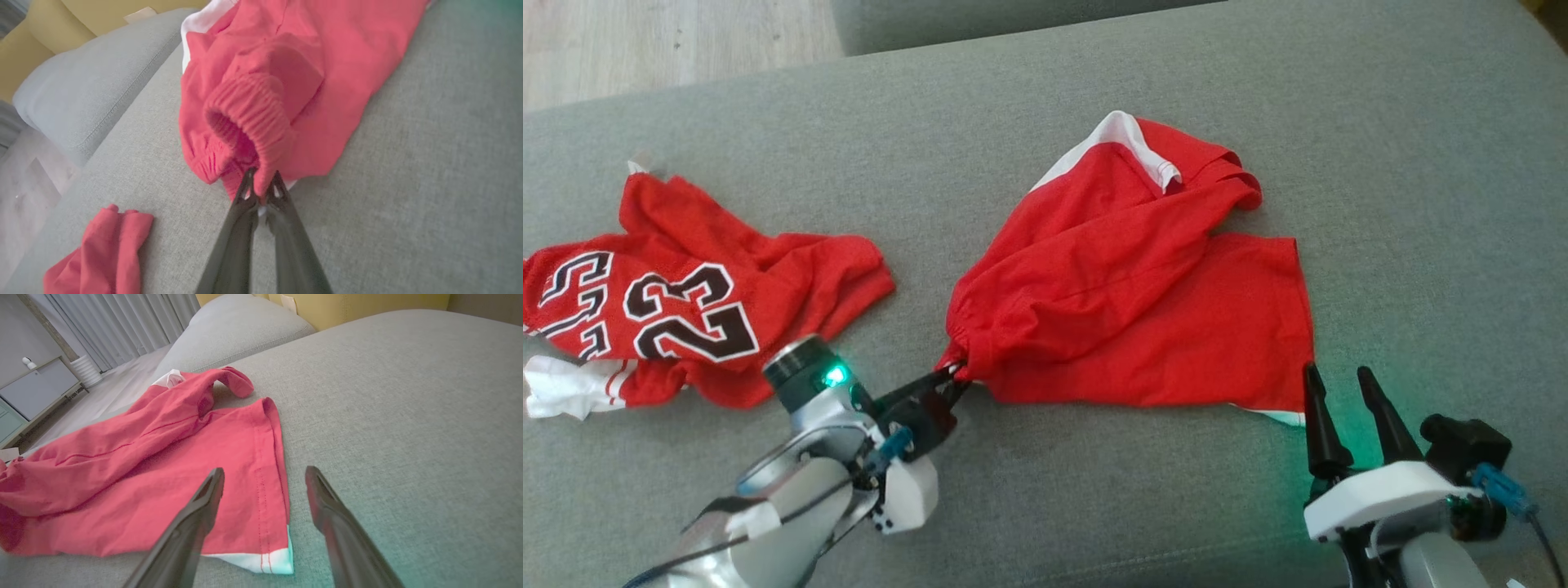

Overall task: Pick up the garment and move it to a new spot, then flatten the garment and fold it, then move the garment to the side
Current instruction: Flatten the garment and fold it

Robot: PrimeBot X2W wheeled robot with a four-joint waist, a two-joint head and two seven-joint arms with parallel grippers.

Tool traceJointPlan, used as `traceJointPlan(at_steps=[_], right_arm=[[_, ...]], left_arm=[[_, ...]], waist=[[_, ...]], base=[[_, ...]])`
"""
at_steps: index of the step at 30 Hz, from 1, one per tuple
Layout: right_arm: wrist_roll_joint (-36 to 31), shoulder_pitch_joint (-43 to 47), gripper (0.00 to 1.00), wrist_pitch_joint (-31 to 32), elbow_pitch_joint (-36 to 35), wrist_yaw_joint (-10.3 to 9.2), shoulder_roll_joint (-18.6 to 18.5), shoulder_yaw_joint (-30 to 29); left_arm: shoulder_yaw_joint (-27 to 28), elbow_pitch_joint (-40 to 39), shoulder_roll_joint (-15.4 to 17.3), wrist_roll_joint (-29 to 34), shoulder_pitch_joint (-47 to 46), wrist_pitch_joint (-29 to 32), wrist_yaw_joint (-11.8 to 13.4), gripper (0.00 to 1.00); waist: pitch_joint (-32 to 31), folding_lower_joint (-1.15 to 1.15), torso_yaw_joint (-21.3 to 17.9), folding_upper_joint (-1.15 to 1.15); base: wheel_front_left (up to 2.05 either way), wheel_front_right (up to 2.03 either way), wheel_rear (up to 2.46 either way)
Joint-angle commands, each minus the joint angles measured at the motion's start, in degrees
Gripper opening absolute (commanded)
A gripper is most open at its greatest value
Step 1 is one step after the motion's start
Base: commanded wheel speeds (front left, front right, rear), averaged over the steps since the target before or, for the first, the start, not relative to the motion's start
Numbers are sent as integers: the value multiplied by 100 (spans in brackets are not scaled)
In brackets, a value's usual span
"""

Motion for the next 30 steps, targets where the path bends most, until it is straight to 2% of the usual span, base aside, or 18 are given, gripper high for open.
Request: traceJointPlan(at_steps=[1, 10, 24, 25, 26, 27, 30], right_arm=[[-31, -185, 100, 21, -91, -4, -27, 72], [-66, -116, 100, 330, 459, -4, -27, -9], [290, -412, 100, 415, 1193, -4, -27, 285], [294, -435, 74, 435, 1245, -4, -27, 307], [294, -435, 74, 435, 1245, -4, -27, 307], [300, -456, 0, 448, 1291, -4, -27, 330], [309, -504, 0, 449, 1383, -4, -27, 392]], left_arm=[[314, -178, 98, -107, -193, -31, 58, 0], [532, -473, -11, -509, 70, -31, 105, 0], [527, -548, -99, -558, 115, -31, 124, 0], [529, -545, -101, -560, 114, -31, 127, 0], [529, -545, -101, -560, 114, -31, 127, 0], [534, -540, -100, -563, 112, -31, 132, 0], [554, -520, -96, -582, 114, -31, 147, 0]], waist=[[-17, 0, -6, 0], [-100, 0, 59, 0], [-116, 0, 219, 0], [-115, 0, 225, 0], [-115, 0, 225, 0], [-114, 0, 229, 0], [-123, 0, 225, 0]], base=[[0, 0, 0], [0, 0, 0], [0, 0, 0], [0, 0, 0], [0, 0, 0], [0, 0, 0], [0, 0, 0]])
